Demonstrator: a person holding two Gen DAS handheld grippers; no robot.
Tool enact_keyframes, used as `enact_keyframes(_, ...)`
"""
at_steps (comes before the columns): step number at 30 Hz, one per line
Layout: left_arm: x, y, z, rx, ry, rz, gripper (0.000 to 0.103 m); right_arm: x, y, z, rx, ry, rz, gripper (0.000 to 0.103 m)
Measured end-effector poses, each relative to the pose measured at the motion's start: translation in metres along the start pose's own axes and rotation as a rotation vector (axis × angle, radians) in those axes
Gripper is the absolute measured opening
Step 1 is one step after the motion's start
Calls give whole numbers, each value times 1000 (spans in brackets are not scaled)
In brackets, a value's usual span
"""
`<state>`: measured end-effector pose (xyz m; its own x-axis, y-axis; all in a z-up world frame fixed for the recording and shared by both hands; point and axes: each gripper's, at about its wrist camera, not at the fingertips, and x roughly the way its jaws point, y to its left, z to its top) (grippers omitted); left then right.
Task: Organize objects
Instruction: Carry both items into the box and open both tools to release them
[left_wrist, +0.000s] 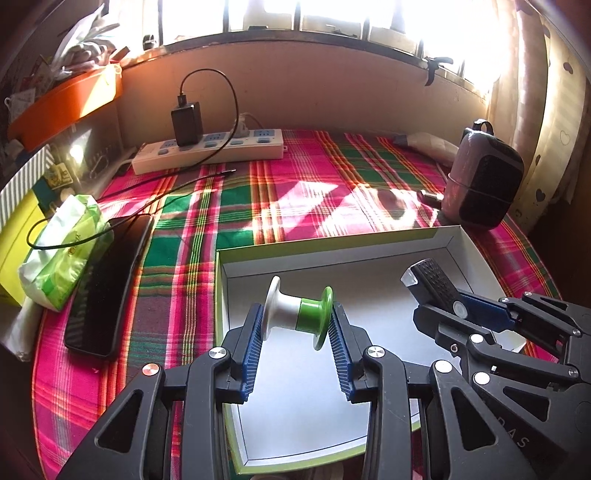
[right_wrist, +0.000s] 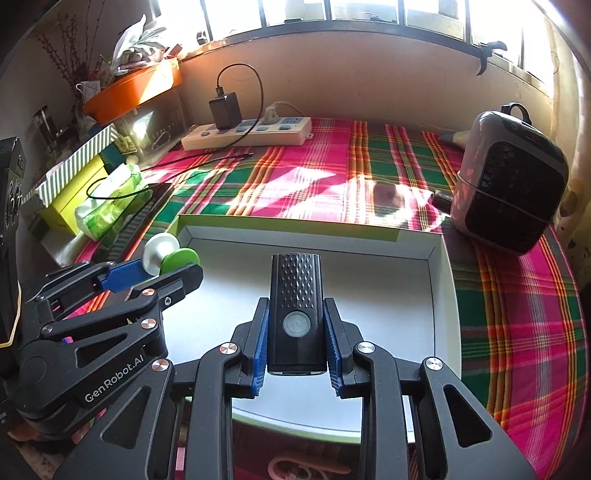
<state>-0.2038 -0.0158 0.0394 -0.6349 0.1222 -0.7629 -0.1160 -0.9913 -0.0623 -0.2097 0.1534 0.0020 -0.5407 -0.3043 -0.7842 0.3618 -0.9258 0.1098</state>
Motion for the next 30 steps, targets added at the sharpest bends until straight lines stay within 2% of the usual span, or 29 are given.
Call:
enact_keyframes(4, 8, -3, 4, 16, -10, 14, 33, 10, -4, 5, 7, 12, -6, 28)
enact_keyframes(7, 20, -2, 8, 14, 20, 20, 33, 16, -7, 7, 6, 16, -28, 28)
enact_keyframes(17, 40, 1, 11, 15, 50, 32, 33, 31, -12, 14, 8, 34, -53, 28)
enact_keyframes(30, 47, -2, 15, 24, 64, 39, 33, 39, -18, 14, 24, 41, -74, 28)
